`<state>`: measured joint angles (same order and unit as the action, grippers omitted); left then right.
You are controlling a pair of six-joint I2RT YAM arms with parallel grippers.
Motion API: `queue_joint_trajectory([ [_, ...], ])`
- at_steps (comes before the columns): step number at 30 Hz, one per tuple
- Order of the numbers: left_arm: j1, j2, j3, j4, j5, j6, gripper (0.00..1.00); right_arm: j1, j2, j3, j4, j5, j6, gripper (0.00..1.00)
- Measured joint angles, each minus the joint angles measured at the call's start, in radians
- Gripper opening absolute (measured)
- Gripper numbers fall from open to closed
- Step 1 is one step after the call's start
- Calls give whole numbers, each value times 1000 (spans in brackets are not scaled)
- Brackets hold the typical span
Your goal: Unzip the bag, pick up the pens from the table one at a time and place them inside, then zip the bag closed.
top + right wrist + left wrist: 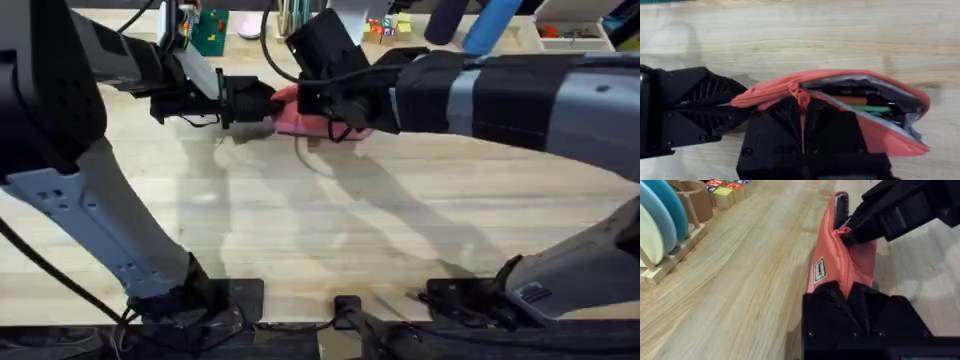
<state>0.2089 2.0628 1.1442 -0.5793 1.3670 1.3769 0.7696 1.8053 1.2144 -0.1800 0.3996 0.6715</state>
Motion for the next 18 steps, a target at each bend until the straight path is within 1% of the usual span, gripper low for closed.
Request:
queue_joint_trajectory([
  [10,-1,0,0,0,9,0,42,-53,-62,0,-87,-30,-33,31],
  [18,-1,0,0,0,10,0,42,-83,-66,0,-120,-45,-75,32],
])
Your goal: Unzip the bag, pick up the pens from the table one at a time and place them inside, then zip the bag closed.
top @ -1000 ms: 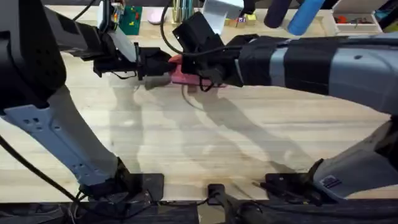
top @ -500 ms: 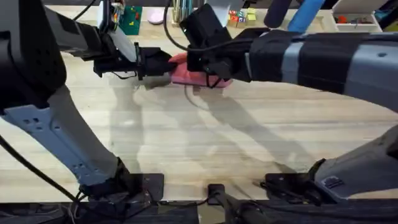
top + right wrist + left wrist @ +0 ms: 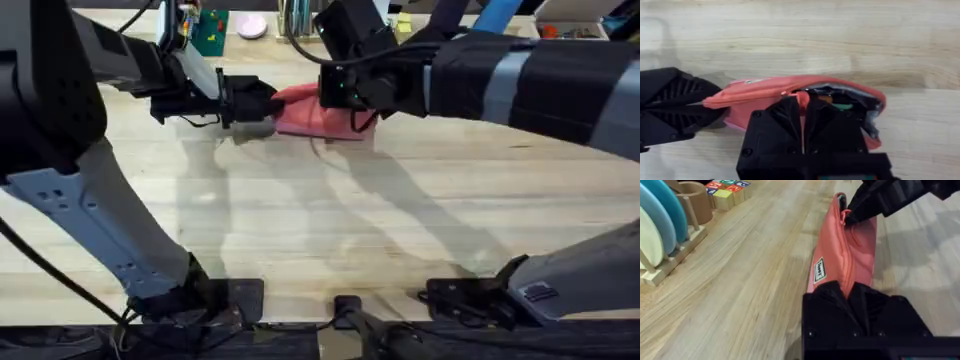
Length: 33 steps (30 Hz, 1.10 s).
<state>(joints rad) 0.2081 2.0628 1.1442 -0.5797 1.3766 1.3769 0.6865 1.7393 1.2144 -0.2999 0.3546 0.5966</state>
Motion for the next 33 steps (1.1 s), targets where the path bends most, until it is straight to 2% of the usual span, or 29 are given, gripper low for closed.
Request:
queue_joint_trajectory([
  [9,0,0,0,0,3,0,42,-52,-20,0,-40,-26,-58,31],
  [16,-12,0,0,0,18,0,42,-131,-62,0,-94,-47,-98,32],
  [25,-13,0,0,0,18,0,41,-207,-64,0,-111,-58,-158,32],
  [33,-19,0,0,0,19,0,42,-290,-64,0,-189,-88,-172,32],
])
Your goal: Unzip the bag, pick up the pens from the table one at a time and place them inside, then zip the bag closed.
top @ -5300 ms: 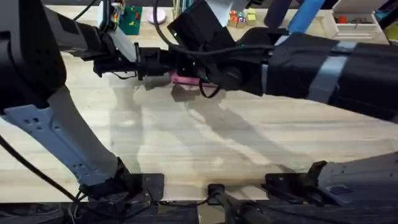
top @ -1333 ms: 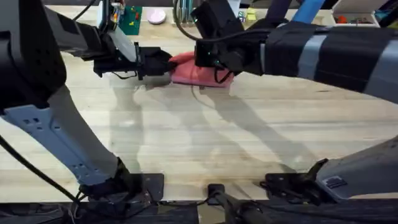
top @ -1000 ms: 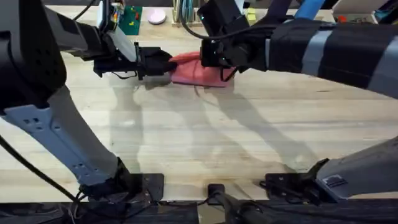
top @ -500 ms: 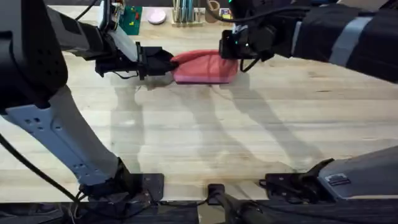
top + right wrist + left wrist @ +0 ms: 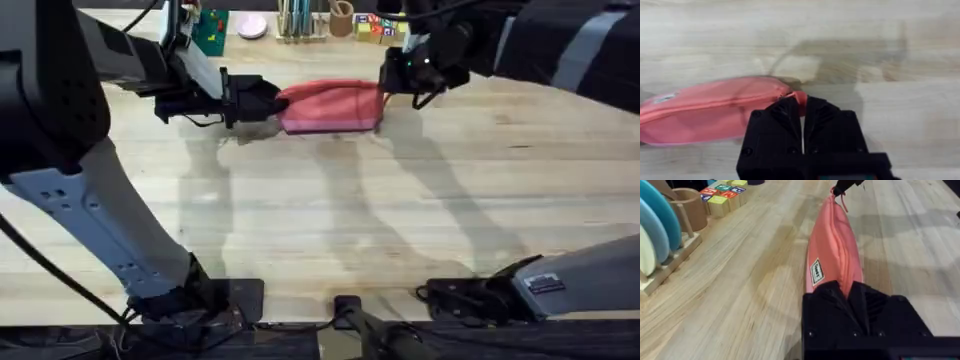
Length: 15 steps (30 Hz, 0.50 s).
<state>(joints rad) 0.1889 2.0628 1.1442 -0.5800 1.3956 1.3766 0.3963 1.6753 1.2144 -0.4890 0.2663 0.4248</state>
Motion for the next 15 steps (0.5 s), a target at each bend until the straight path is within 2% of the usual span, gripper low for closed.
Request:
queue_joint_trajectory([
  [4,-6,0,0,0,0,0,42,-42,0,-1,-33,-60,-3,33],
  [9,-8,0,0,-1,0,0,41,-98,10,-48,53,-154,-2,33],
  [15,-10,0,0,-1,-1,0,41,-122,57,-103,153,-202,1,33],
])
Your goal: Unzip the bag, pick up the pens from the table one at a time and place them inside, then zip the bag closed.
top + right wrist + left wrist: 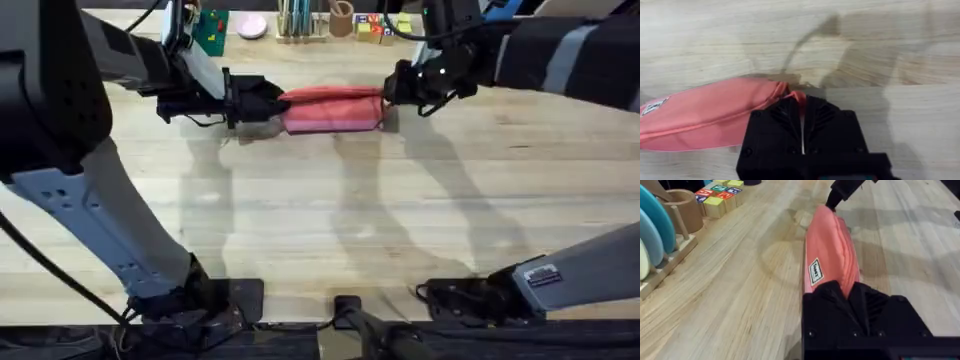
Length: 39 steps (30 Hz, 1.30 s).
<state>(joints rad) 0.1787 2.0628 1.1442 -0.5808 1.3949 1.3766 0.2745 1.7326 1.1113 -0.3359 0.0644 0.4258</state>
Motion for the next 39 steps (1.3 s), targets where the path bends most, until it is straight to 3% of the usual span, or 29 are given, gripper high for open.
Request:
queue_joint_trajectory([
  [9,0,0,0,0,-2,0,41,0,-3,-8,28,-1,0,46],
  [10,4,0,0,-2,-10,0,41,-13,-25,-11,17,68,-10,392],
  [14,22,0,0,-2,-12,0,41,-38,-95,-22,-25,155,-73,928],
  [15,25,0,0,-2,-12,0,41,-31,-121,-23,-36,165,-89,975],
  [23,27,0,0,-2,-12,0,41,91,-376,-23,-193,195,-170,996],
  [31,27,0,0,-2,-12,1,62,145,-475,-23,-266,202,-188,996],
  [32,27,0,0,0,-11,3,179,145,-477,-23,-267,202,-188,996],
  [37,34,0,0,-2,-3,-2,947,145,-478,-23,-271,205,-189,996],
  [39,34,0,0,-2,-3,-2,987,145,-478,-23,-271,205,-190,996],
])
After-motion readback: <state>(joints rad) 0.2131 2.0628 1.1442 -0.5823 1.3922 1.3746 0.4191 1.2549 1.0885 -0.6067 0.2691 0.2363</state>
